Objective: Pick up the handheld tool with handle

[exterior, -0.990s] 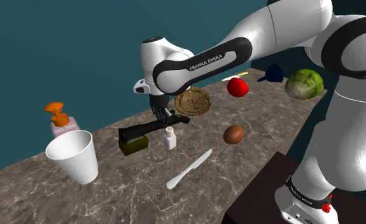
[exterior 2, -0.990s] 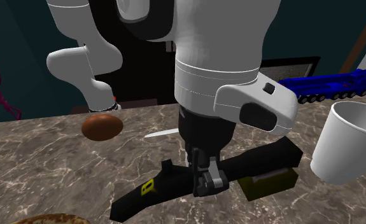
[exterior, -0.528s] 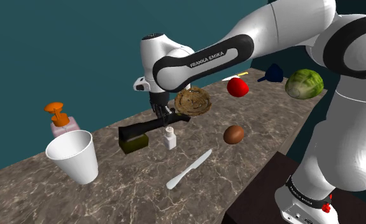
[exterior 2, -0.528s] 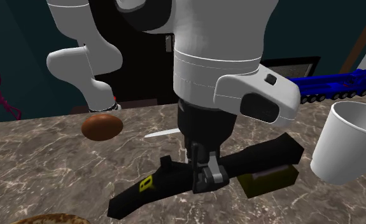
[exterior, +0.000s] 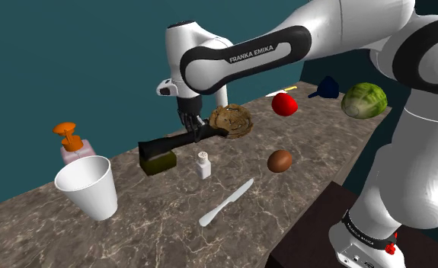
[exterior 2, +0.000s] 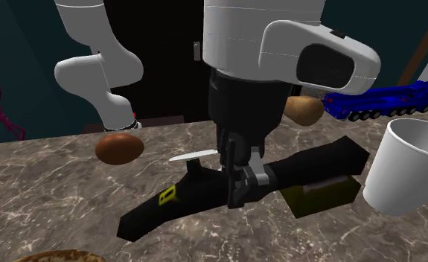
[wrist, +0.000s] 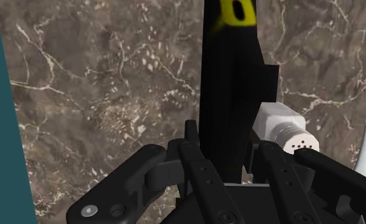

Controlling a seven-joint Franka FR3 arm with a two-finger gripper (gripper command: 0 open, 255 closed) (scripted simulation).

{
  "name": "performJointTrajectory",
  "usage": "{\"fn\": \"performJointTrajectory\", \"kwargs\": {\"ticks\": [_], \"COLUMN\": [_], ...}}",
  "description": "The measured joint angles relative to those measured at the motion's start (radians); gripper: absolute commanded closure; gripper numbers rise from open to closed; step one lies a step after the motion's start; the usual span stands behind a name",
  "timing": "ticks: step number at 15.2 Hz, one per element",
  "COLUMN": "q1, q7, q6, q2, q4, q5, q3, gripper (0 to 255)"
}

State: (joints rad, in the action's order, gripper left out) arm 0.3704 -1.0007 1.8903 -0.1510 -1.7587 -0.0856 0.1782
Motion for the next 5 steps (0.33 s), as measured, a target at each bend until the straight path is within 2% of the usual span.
{"fn": "performJointTrajectory", "kwargs": {"ticks": [5], "q1": [0.000], "q7": [-0.005], "q6": [-0.060], "q2": [0.006], "q4": [0.055], "q5": [0.002], "q3": [0.001], "gripper": [255]}}
